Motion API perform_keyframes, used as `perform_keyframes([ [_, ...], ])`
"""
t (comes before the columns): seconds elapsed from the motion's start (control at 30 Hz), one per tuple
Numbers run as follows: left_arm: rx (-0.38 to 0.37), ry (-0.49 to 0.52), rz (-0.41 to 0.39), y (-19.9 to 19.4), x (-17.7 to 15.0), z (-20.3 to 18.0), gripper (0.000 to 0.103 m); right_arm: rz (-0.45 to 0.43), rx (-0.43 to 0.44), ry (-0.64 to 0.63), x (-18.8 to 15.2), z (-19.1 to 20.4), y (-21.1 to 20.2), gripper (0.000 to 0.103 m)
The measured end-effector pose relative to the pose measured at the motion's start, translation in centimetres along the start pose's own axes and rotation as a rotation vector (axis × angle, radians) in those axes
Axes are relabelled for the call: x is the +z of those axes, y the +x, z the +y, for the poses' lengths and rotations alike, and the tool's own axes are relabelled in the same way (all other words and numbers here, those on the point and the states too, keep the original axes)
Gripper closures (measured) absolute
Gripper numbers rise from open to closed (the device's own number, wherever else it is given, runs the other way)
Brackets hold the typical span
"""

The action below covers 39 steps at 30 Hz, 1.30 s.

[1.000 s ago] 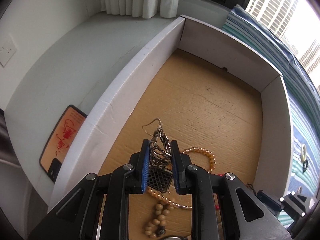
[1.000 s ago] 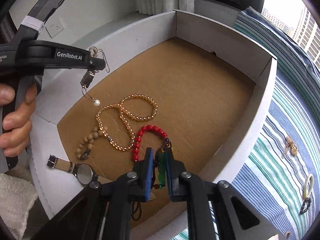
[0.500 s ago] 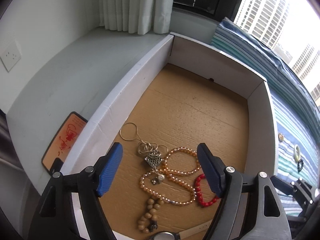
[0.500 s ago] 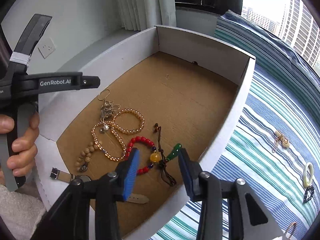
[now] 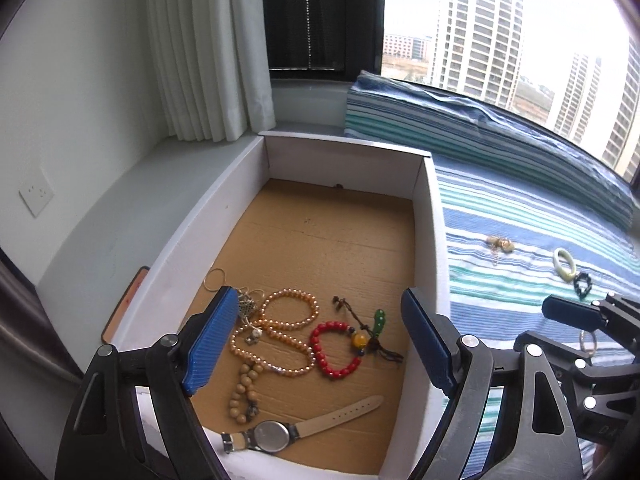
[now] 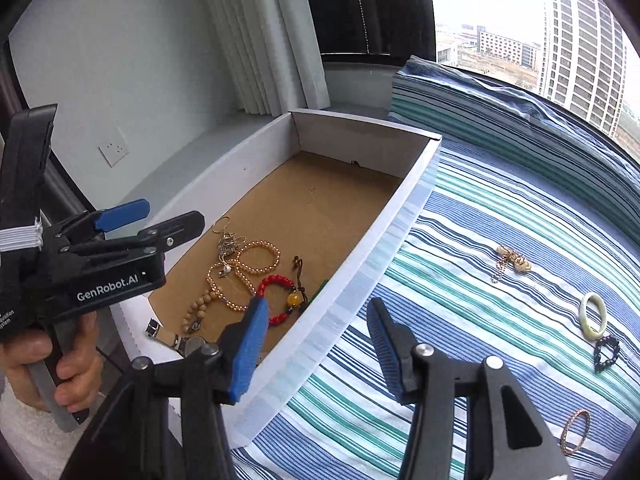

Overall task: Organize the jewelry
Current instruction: 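Withdraw both tools from the tray back over the bedspread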

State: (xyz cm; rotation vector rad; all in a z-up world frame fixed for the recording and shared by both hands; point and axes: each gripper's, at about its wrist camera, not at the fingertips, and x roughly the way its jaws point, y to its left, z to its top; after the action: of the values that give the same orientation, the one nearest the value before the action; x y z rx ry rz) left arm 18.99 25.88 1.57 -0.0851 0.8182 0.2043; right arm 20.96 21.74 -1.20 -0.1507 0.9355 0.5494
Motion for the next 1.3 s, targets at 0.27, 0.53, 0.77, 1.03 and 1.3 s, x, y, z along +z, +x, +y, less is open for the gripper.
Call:
perform_keyframes([
  [0.27,-0.120,0.101,-0.038,-4.6,-1.1,-7.0,0.013,-0.075,-0.059,0.064,-2.8,-6.0,-7.4,0.051],
  [0.53,-0.308,0.213,-0.029,-7.4,-3.1,-16.4,0.007,-0.180,-0.229,0.177,-8.6,-15.3,-18.0,0.043],
  [0.77,-0.404,0.194,-0.005,-5.3,-6.6,-22.8,0.001,-0.184,-0.343,0.327,-15.3,-23.2,-21.0,0.038],
  [1.03,-0.365,0.179,0.093,2.3,-9.7,-29.5,0.001,-0.163,-0.353,0.405,-22.4,-31.8,-14.5,0.037],
  [1.3,-0.215,0.226,0.132,6.8,-8.1,-30.9,0.000,-0.110,-0.376,0.416,-23.6,-35.1,-11.0,0.037],
])
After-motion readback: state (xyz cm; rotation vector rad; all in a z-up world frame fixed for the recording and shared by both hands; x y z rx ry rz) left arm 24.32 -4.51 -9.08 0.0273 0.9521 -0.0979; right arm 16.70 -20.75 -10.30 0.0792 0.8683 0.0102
